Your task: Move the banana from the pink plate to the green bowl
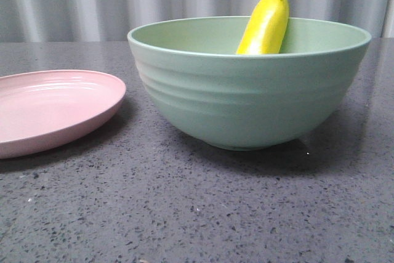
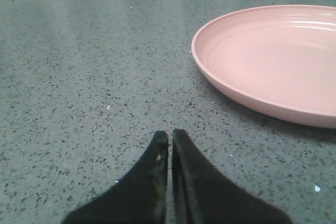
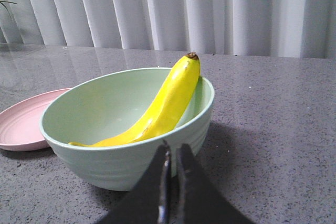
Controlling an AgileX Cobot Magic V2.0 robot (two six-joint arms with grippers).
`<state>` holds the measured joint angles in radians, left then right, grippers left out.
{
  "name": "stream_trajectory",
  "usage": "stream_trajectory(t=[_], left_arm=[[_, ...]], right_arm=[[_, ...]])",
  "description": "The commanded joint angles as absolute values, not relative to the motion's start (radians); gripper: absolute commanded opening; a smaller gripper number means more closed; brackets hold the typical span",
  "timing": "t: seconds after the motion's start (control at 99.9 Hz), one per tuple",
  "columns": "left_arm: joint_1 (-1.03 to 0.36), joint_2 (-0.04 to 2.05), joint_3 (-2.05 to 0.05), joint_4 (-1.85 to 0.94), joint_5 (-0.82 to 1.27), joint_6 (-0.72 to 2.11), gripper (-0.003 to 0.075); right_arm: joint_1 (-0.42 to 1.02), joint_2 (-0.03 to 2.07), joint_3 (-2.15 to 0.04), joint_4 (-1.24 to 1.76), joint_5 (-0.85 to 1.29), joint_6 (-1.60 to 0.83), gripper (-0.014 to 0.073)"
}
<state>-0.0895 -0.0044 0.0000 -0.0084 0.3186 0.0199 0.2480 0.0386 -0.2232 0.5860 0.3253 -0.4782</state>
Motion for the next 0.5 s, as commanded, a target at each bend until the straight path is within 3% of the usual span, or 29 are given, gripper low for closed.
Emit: stream_trajectory(t=[0.0, 0.49], left_arm=[[-0.087, -0.032, 0.012, -0.007, 0.255, 0.013, -0.0020], [-0.087, -0.032, 0.012, -0.007, 0.255, 0.013, -0.0020]], right_arm=[[0.246, 0.050, -0.250, 0.589, 0.261, -0.481, -0.0064], [0.246, 0.050, -0.235, 0.589, 0.259, -0.481, -0.0064]])
